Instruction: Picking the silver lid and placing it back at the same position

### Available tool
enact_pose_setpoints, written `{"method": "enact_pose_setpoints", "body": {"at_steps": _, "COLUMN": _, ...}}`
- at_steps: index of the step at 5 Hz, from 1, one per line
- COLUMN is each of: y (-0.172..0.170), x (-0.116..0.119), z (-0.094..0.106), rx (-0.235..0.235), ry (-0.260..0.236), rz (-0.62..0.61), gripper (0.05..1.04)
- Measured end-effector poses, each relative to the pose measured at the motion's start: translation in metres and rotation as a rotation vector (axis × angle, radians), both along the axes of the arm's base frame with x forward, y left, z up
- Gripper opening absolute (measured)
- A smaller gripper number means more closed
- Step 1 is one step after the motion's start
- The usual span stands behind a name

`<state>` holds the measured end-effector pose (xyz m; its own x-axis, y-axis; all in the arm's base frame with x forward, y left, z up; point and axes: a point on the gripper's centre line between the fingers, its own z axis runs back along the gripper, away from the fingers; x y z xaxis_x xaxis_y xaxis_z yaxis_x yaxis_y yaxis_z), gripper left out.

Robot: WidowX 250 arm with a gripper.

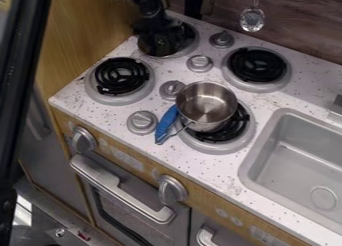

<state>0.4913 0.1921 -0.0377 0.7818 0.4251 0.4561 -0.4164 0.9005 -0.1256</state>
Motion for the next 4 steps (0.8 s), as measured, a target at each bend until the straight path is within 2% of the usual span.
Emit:
{"method": "enact_pose_setpoints", "body": {"at_steps": 1, "y": -0.011, "x": -0.028, "z": 0.036, "rx": 0.016, "ry": -0.006, "rz": -0.002, "gripper": 0.999}}
{"method": "enact_pose_setpoints", "body": {"at_steps": 2, "y": -0.027, "x": -0.067, "z": 0.053, "rx": 0.057, "ry": 0.095, "rz": -0.055, "gripper": 0.999}}
{"method": "enact_pose_setpoints", "body": {"at_steps": 3, "y": -0.055, "x": -0.105, "z": 0.041, "rx": 0.061, "ry": 0.255, "rz": -0.143, "gripper": 0.999}}
{"method": "enact_pose_setpoints", "body": {"at_steps": 4, "y": -0.076, "x": -0.121, "z": 0.037, "rx": 0.084, "ry": 0.405, "rz": -0.242, "gripper": 0.999}}
